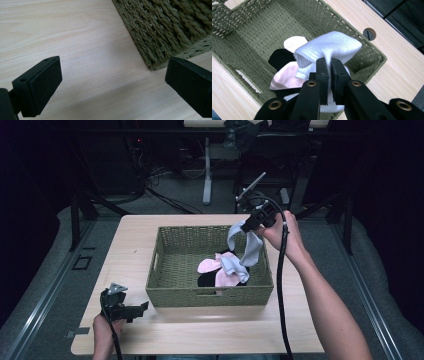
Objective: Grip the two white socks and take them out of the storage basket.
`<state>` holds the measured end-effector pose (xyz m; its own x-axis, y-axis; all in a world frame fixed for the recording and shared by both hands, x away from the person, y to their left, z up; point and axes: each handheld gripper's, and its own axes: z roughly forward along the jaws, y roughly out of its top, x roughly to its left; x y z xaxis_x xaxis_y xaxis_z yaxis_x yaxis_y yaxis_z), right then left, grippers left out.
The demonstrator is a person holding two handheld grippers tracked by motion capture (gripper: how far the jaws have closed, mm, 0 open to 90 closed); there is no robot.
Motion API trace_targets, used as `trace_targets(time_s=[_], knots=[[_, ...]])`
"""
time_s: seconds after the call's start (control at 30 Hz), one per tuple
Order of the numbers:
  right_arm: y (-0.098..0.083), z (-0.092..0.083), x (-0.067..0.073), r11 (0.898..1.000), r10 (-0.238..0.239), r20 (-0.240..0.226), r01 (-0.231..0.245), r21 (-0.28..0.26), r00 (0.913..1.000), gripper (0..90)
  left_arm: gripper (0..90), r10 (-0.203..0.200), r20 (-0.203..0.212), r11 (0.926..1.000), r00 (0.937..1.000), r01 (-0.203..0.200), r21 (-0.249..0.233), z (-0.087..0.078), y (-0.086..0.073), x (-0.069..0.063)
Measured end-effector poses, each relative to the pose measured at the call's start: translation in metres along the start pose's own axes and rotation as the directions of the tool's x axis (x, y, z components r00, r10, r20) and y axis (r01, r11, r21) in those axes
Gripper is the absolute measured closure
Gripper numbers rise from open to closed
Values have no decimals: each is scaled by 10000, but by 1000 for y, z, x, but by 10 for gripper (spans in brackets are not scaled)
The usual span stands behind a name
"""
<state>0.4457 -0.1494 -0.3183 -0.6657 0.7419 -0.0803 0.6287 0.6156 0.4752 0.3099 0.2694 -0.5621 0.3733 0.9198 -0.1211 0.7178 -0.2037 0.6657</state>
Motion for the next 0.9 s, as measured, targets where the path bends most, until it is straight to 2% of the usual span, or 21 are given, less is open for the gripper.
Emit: trace_targets(time_s=[0.17,0.27,0.53,0.77,0.9], knots=[[4,-10,-1,9999,-95,188,95,-42,9998,857,10,-6,-2,10000,10000,6,-7,0,0,0],[6,-15,-5,9999,-64,326,61,80,9994,857,10,-13,9,10000,10000,13,-8,0,0,0],[5,-29,-13,10000,88,535,-88,6,9985,857,10,-19,49,10000,10000,19,6,0,0,0],[-6,-40,-28,9992,391,873,-392,-10,9954,856,10,-22,27,10000,10000,22,4,0,0,0],[-22,-47,-41,9970,769,999,-758,-151,9920,856,10,-26,48,10000,10000,26,6,0,0,0]])
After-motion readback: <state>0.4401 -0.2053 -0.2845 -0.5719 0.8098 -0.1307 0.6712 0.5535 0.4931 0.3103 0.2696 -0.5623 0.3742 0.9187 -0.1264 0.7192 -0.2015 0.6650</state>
